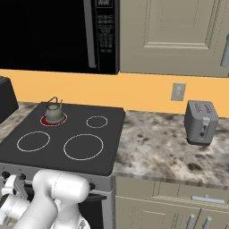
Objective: Lower the heat of the kettle.
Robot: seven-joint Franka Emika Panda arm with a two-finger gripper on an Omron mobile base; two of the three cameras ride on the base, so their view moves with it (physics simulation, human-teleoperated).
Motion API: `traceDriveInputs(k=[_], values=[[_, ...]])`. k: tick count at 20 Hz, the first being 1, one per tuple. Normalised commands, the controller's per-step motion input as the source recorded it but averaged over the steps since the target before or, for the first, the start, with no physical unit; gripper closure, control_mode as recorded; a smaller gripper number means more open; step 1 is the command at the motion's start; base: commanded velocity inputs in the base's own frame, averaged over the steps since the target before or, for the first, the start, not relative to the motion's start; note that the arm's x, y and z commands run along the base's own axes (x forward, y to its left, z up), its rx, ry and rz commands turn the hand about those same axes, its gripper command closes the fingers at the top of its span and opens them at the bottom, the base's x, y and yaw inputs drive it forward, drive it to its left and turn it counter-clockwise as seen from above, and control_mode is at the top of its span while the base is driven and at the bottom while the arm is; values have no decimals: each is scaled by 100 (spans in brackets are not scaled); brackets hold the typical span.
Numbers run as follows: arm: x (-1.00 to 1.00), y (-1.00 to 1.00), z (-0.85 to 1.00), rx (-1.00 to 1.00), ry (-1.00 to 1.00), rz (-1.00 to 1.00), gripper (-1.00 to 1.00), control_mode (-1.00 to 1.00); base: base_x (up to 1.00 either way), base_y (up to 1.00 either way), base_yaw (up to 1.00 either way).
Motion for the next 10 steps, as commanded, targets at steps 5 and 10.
traceDriveInputs(k=[5, 10], values=[[41, 2, 21, 1, 0, 0, 100, -100, 0, 0, 0], [35, 5, 28, 0, 2, 0, 100, -100, 0, 0, 0]])
